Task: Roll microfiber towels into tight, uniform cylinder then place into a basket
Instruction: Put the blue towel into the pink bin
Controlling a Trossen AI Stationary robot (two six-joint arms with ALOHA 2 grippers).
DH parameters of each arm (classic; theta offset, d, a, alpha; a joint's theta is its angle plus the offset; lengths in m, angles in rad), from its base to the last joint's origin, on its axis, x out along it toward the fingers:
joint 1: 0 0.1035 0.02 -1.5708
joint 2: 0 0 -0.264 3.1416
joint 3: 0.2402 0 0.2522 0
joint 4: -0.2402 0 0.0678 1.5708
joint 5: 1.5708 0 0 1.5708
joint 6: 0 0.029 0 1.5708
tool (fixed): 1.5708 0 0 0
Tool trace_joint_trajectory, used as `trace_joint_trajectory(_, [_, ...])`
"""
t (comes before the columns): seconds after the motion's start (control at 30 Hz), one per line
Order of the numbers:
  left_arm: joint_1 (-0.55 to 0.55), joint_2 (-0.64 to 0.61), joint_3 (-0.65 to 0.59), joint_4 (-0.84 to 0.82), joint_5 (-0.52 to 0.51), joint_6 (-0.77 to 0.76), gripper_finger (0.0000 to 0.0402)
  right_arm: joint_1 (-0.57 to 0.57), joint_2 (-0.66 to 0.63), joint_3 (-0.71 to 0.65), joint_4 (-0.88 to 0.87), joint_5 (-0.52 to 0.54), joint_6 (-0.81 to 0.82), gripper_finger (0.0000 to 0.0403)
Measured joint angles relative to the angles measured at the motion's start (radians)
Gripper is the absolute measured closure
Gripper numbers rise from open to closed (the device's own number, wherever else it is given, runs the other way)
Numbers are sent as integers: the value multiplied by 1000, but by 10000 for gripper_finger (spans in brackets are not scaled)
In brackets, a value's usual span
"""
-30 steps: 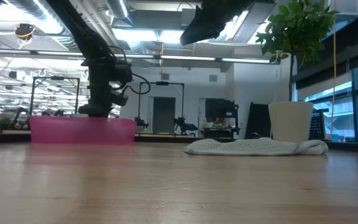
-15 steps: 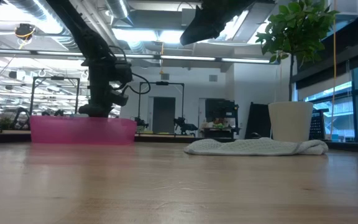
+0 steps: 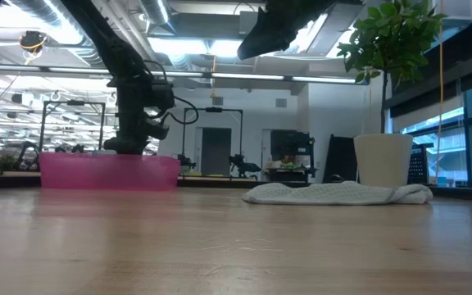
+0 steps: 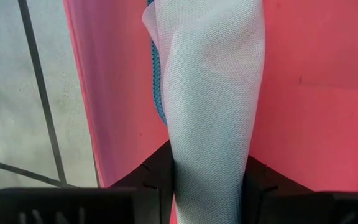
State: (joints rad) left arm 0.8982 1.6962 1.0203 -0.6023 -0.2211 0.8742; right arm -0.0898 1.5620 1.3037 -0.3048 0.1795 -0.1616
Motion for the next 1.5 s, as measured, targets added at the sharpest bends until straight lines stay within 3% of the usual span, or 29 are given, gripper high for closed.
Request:
trace_joint_trajectory(0.17, [0, 0, 0, -1, 6, 0, 269, 0, 0, 0, 0, 0, 0, 276])
trace_joint_trajectory(0.53, [-3, -19, 3, -16, 6, 0, 142, 0, 0, 0, 0, 0, 0, 276])
trace_joint_trajectory(0.8, [-23, -39, 88, -116, -31, -53, 61, 0, 0, 0, 0, 1, 0, 276])
trace_joint_trajectory(1.0, [-69, -39, 181, -266, -21, -154, 47, 0, 0, 0, 0, 2, 0, 276])
trace_joint_trajectory(1.17, [-107, -40, 211, -382, 67, -285, 49, 0, 0, 0, 0, 2, 0, 276])
trace_joint_trajectory(1.33, [-128, -40, 185, -416, 161, -348, 44, 0, 0, 0, 0, 2, 0, 276])
trace_joint_trajectory(1.5, [-116, -40, 154, -376, 180, -350, 47, 0, 0, 0, 0, 2, 0, 276])
